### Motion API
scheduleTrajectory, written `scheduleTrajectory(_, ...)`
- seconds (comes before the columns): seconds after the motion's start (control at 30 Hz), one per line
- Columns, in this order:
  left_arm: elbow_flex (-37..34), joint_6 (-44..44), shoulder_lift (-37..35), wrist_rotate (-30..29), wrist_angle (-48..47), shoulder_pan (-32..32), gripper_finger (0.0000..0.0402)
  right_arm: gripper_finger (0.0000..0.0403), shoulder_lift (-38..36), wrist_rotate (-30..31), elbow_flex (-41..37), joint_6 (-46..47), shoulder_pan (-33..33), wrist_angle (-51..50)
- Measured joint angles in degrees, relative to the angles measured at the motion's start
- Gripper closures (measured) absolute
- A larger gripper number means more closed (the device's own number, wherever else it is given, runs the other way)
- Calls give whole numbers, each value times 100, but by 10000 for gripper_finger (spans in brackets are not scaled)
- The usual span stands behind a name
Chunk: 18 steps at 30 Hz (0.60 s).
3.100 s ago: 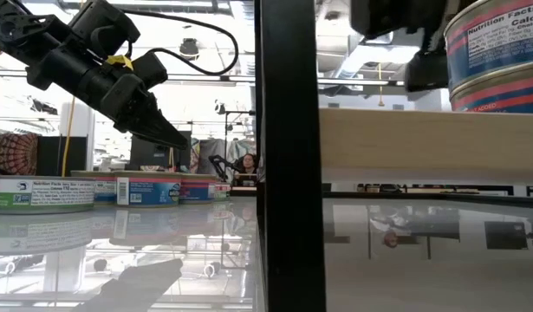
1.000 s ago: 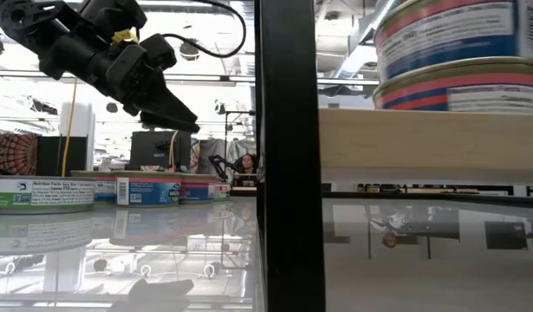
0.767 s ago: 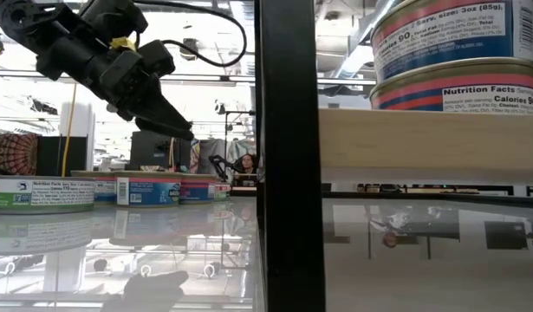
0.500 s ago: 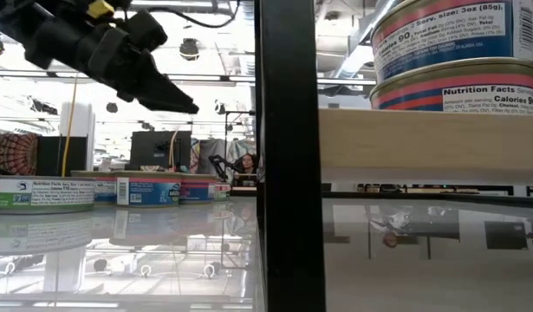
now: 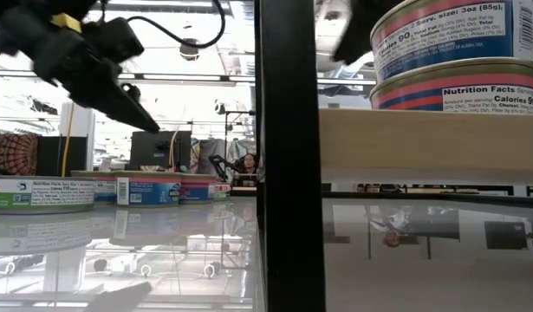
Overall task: Stack canned seafood by type on shelf
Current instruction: Put the green tuna can on the shelf
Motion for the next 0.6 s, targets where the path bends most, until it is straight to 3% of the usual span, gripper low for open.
scheduleTrajectory(0.13,401,-534,11,-940,-1001,-938,168,54,71,-1,-259,-765,-459,1316)
scheduleTrajectory(0.23,641,-1101,9,-1297,-1436,-1570,168,56,163,1,-446,-1095,-720,2223)
scheduleTrajectory(0.43,696,-2406,354,-1295,-1862,-2506,168,58,377,-4,-568,-1263,-1112,2970)
scheduleTrajectory(0.6,696,-2970,895,-1419,-1885,-3096,168,58,608,-18,-572,-1367,-1155,3387)
